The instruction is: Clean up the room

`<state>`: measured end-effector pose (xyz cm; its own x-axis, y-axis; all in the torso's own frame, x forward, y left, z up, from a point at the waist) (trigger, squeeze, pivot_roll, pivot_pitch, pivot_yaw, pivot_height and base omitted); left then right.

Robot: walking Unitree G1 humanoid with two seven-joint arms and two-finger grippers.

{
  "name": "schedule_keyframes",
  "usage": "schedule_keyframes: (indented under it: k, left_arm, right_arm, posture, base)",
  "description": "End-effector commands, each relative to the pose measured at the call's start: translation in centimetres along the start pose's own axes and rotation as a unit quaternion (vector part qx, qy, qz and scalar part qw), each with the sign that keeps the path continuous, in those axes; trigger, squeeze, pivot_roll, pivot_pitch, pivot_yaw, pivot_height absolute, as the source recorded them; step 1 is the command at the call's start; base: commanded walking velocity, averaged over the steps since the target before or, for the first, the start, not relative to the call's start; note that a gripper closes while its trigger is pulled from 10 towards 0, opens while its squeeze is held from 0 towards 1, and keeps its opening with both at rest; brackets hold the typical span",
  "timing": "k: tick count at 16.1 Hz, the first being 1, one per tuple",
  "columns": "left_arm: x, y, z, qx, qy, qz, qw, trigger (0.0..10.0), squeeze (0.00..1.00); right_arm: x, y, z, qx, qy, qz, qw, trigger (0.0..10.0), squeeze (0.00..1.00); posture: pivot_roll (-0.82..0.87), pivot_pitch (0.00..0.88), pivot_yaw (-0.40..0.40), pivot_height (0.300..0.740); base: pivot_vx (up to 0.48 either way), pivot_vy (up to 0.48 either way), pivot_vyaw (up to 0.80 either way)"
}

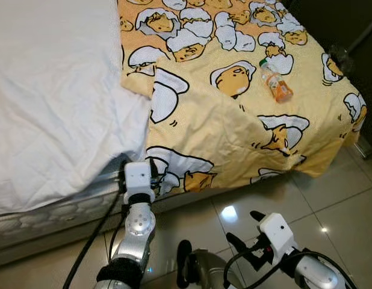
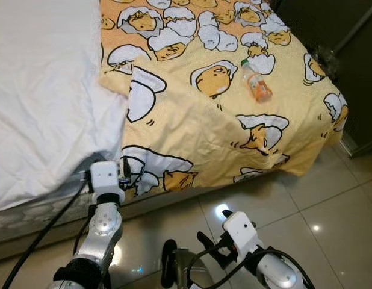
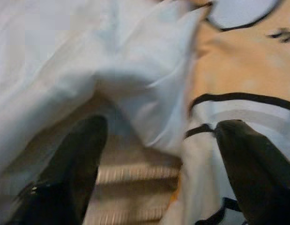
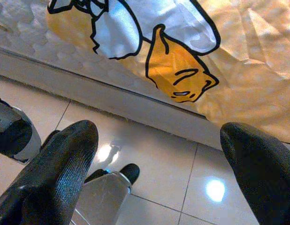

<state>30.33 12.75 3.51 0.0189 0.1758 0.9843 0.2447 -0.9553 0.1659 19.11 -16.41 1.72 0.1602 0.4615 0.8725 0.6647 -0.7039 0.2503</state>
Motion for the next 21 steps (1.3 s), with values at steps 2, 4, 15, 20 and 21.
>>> schedule_keyframes:
  k: [2, 4, 15, 20, 21]
  left_arm:
    - [-0.6, 0.2, 0.0, 0.006, -0.025, -0.023, 0.999, 10.0, 1.00]
    - [-0.4, -0.3, 1.5, 0.031, -0.050, -0.050, 0.997, 10.0, 1.00]
    - [0.8, 0.0, 5.2, 0.056, -0.126, -0.084, 0.987, 10.0, 0.00]
    - [0.7, -4.1, 5.7, 0.145, -0.139, -0.167, 0.965, 0.0, 0.00]
    - [0.8, -3.9, 5.8, 0.136, -0.138, -0.173, 0.966, 0.0, 0.00]
  right_arm:
    - [-0.7, 0.2, -0.5, -0.002, -0.013, 0.002, 1.000, 10.0, 0.00]
    - [0.0, 0.4, -0.5, -0.005, 0.001, 0.009, 1.000, 10.0, 0.00]
    - [0.0, -0.9, -1.1, -0.004, -0.003, 0.010, 1.000, 10.0, 0.00]
    - [-0.3, -1.1, -1.7, -0.005, -0.011, 0.009, 1.000, 10.0, 0.00]
    - [-0.4, -1.1, -1.8, -0.004, -0.013, 0.009, 1.000, 10.0, 0.00]
  posture:
    - [-0.23, 0.200, -0.160, 0.736]
    - [-0.23, 0.208, -0.156, 0.736]
    - [-0.28, 0.231, -0.133, 0.736]
    - [-0.29, 0.243, -0.132, 0.736]
    - [-0.29, 0.243, -0.134, 0.736]
  base:
    - [0.000, 0.000, 0.00]
    - [0.000, 0.000, 0.00]
    - [0.000, 0.000, 0.00]
    - [0.000, 0.000, 0.00]
    - [0.000, 0.000, 0.00]
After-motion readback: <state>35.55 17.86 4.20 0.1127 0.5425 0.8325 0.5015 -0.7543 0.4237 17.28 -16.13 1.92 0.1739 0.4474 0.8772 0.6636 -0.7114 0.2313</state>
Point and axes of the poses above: a point about 5 cm out from each wrist's last joint towards the gripper, its own z axis pointing out of the wrist towards the gripper, its own x axis along the axis of the wrist's last joint, y = z × x, the point moved 2 cm from there along z, pointing out of the wrist towards the gripper, and after that the axes turned 12 degrees about -z, right-handed, at the moved point
